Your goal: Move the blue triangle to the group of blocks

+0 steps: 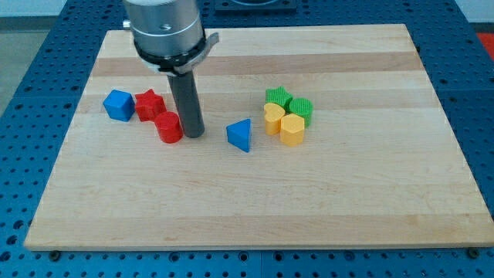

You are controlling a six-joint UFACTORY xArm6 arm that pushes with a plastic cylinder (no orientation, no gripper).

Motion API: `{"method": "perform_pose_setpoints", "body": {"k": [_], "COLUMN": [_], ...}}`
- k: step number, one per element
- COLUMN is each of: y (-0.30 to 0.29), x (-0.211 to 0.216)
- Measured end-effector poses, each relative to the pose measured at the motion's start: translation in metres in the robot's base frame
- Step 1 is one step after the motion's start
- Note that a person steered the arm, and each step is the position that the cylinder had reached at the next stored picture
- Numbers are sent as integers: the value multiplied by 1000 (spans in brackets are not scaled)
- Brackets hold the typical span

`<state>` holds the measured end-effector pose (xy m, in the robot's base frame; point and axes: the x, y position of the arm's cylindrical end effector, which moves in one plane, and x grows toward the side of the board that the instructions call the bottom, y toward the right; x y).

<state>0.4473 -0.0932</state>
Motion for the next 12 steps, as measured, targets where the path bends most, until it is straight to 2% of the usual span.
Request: {"method": "perform_pose_setpoints", "body": {"k": [4, 6, 8, 12], "y": [69, 62, 69, 52], "x": [24, 28, 52, 21]}}
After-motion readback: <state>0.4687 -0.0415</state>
